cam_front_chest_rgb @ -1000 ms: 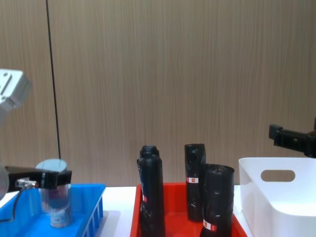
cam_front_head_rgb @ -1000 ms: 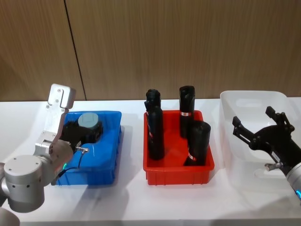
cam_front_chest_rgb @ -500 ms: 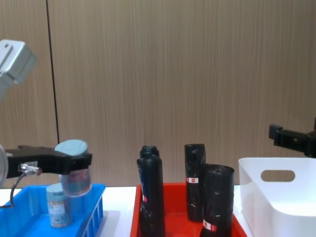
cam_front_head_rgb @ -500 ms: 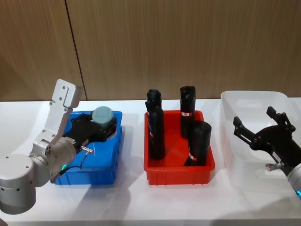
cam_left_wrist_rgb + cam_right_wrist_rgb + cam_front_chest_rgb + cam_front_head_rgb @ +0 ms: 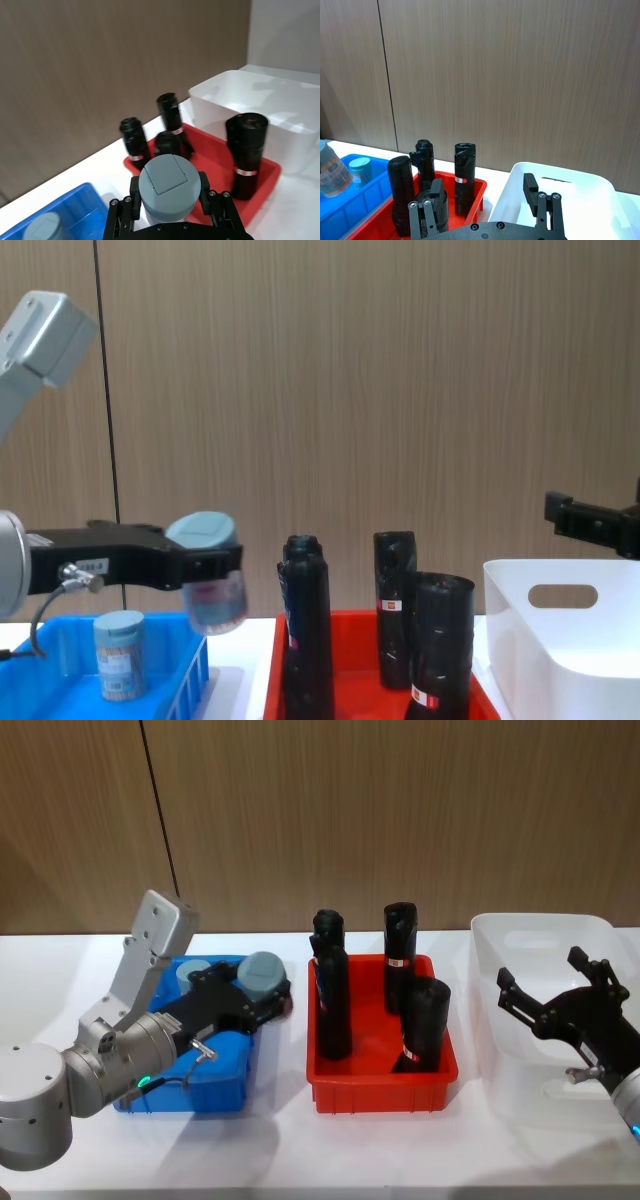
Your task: Pick the cotton swabs from the blue box and place them into the white box.
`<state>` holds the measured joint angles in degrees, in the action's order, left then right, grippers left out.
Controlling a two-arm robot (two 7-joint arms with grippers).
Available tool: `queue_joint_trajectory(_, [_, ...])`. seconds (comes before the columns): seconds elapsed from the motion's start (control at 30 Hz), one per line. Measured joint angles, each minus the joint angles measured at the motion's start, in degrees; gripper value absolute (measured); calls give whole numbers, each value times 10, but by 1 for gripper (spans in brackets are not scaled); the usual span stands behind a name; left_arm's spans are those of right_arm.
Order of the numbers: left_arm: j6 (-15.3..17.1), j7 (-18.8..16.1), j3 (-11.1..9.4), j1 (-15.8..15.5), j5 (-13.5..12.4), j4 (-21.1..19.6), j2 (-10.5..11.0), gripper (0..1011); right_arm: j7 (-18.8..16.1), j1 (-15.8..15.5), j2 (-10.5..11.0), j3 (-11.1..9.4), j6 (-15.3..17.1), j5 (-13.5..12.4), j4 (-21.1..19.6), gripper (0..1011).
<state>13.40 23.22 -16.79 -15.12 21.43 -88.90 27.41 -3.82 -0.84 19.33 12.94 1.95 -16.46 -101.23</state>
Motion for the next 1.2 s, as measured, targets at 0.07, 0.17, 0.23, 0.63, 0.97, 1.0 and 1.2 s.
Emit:
queue_joint_trajectory(0.07, [-4,22,-2,-3,0,3,0,669,0,0,0,0,0,0,0,1002])
queue_joint_trajectory(0.17, [-8,42,-3,-6,0,7,-1,669,0,0,0,0,0,0,0,1001])
queue_joint_trajectory(0.23, [-13,65,-6,-10,0,13,-3,669,0,0,0,0,0,0,0,1001])
queue_joint_trajectory(0.63, [-41,178,-19,-37,5,55,-19,669,0,0,0,0,0,0,0,1001])
queue_joint_trajectory(0.97, [-56,235,-29,-55,10,82,-30,669,0,0,0,0,0,0,0,1001])
queue_joint_trajectory(1.0, [-57,238,-29,-57,10,84,-31,668,0,0,0,0,0,0,0,1002])
queue_joint_trajectory(1.2, [-63,255,-32,-63,12,92,-34,669,0,0,0,0,0,0,0,1002])
